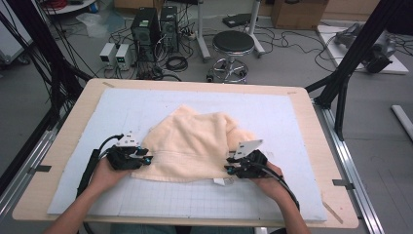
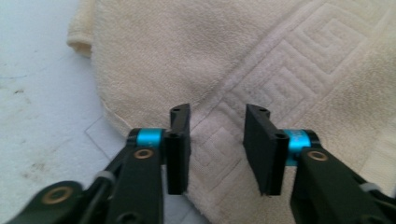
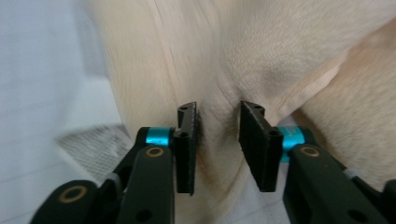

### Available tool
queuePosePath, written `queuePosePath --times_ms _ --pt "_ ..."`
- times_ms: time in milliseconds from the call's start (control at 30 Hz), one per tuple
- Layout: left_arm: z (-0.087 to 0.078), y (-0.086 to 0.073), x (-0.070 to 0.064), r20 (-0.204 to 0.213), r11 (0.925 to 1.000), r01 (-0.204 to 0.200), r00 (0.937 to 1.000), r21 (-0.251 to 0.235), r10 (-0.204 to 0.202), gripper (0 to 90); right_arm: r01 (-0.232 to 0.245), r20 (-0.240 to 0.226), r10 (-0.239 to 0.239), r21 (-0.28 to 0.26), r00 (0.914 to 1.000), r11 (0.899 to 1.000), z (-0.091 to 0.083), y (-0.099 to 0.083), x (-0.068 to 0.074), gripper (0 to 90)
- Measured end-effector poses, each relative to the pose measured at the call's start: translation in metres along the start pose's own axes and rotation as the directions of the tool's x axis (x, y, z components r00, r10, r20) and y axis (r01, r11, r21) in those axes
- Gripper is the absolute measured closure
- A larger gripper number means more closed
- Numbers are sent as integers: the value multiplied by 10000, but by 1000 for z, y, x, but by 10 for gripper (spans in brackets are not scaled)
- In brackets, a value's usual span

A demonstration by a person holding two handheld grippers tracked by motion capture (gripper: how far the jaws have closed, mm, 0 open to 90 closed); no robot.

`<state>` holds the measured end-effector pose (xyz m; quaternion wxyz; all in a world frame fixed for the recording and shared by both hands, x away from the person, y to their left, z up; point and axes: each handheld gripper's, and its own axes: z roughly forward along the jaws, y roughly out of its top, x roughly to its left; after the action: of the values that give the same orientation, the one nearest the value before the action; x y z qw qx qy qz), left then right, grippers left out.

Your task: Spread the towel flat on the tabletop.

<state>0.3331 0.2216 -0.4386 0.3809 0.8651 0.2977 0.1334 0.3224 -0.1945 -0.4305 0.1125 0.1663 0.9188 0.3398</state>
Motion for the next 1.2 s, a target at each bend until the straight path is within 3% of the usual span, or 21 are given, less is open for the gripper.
queuePosePath --times_ms 100,233,433,533,700,833,1100,1200 --pt "0 0 -4 -93 9998 -196 9998 -16 196 760 -450 -348 444 -170 9984 9988 4 -2 -4 774" --pt "1 0 -8 -229 10000 29 9997 -87 -31 833 -581 -566 567 -230 9968 9980 3 -3 -4 835" --pt "-4 0 -7 -69 9991 434 9990 25 -434 859 -821 -684 792 -399 9945 9958 -2 -4 -4 849" --pt "-12 3 -11 -77 9997 245 9997 -25 -245 860 -736 -750 691 -582 9948 9956 -9 -4 0 850" --pt "-38 6 -26 24 9985 -60 10000 -536 61 860 -446 -701 375 -1026 9968 9937 -30 0 17 850" --pt "-60 7 -47 125 9950 -398 9991 -919 411 860 -256 -721 164 -1275 9973 9915 -50 -1 36 850" --pt "-102 7 -87 513 9864 -1134 9914 -1193 1202 861 201 -1000 -388 -1810 9942 9833 -96 -5 77 842" --pt "-112 6 -95 905 9827 -1308 9856 -1309 1432 850 222 -1262 -479 -1976 9908 9800 -108 -5 87 760"
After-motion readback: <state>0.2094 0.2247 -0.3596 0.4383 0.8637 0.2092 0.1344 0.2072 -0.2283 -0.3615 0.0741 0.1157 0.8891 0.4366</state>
